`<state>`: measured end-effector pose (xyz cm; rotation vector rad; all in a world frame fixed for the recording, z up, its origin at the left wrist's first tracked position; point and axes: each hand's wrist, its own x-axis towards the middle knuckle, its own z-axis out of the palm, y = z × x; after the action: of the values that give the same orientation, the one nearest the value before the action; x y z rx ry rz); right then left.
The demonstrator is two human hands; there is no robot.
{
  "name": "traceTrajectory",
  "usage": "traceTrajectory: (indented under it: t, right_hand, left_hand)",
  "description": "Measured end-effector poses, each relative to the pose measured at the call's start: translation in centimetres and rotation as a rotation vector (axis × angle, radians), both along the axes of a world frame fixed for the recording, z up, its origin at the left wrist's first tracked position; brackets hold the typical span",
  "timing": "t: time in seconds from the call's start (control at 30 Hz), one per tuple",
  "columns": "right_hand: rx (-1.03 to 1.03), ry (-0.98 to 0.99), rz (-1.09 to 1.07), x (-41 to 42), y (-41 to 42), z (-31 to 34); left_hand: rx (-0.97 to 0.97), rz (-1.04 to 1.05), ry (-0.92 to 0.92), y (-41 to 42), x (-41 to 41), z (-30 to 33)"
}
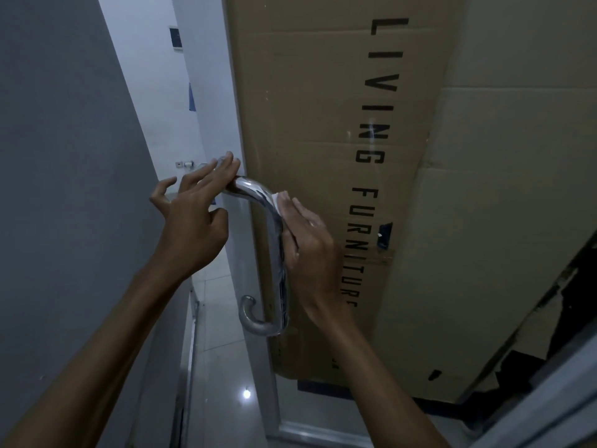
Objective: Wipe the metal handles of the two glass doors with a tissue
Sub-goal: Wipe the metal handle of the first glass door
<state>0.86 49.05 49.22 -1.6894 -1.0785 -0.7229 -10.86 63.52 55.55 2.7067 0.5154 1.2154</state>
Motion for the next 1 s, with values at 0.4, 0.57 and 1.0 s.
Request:
traceTrajectory:
  t: [0.4,0.57,1.0]
  right_hand:
    - [0.009,0.055,0.016,-0.5,-0.4,-3.1]
    - [0.053,-0.016,-0.015,-1.1,0.5,-1.2]
    - [0.025,-0.099,-0.078,-1.2,0.6,-1.3]
  left_hand:
    - [-0.015,0.014,0.0,-0.1,0.1,0.0]
    - [-0.022,0.009,-0.001,-0.3,0.1,0.0]
    - [-0.023,0.011,-0.003,-0.2,-0.1,0.0]
